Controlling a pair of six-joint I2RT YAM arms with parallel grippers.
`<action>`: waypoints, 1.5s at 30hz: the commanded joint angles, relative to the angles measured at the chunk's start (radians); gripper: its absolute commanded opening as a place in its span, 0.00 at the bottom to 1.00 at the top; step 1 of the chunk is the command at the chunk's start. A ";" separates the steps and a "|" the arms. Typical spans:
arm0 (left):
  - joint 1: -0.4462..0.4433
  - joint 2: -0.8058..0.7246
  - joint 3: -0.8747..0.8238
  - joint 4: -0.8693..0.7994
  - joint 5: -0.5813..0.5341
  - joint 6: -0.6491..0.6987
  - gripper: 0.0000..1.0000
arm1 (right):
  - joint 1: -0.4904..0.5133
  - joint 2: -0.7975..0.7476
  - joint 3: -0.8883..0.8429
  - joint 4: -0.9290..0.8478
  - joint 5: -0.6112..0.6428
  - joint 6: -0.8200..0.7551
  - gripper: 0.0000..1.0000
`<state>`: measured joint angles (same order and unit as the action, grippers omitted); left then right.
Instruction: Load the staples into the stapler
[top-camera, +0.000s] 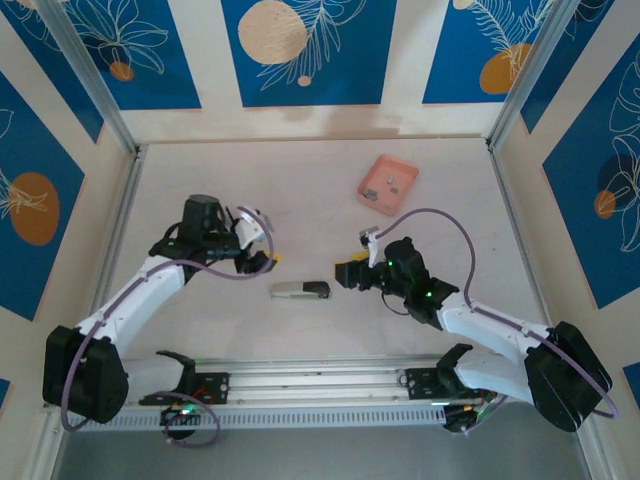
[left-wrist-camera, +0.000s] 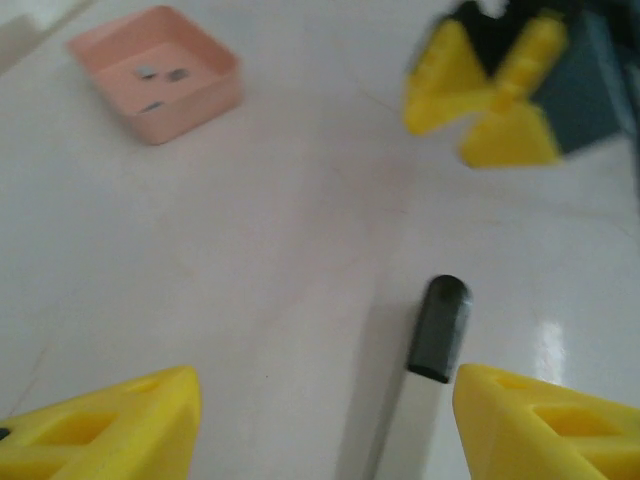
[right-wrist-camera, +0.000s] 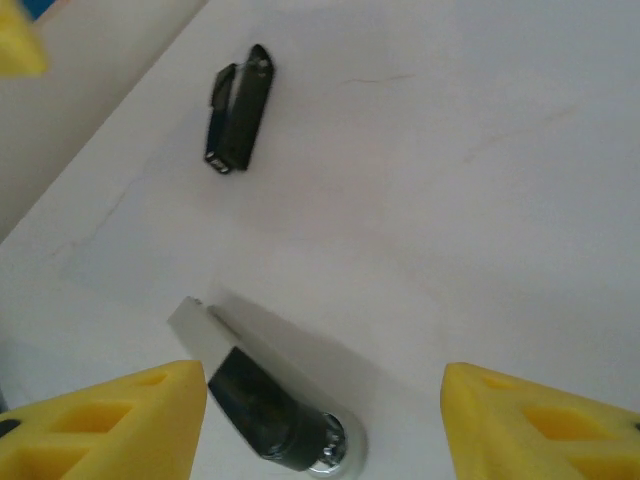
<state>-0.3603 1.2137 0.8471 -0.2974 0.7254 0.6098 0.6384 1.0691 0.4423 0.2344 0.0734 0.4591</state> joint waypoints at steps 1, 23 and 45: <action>-0.069 0.030 0.058 -0.129 0.038 0.219 0.67 | -0.073 -0.031 -0.035 -0.043 -0.031 0.117 0.64; -0.408 0.528 0.373 -0.272 -0.271 0.310 0.56 | -0.345 0.026 -0.063 -0.040 -0.334 0.153 0.64; -0.436 0.642 0.397 -0.316 -0.328 0.320 0.28 | -0.354 0.022 -0.057 -0.099 -0.328 0.173 0.62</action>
<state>-0.7860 1.8362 1.2259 -0.5701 0.4080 0.9020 0.2882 1.0924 0.3756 0.1596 -0.2405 0.6167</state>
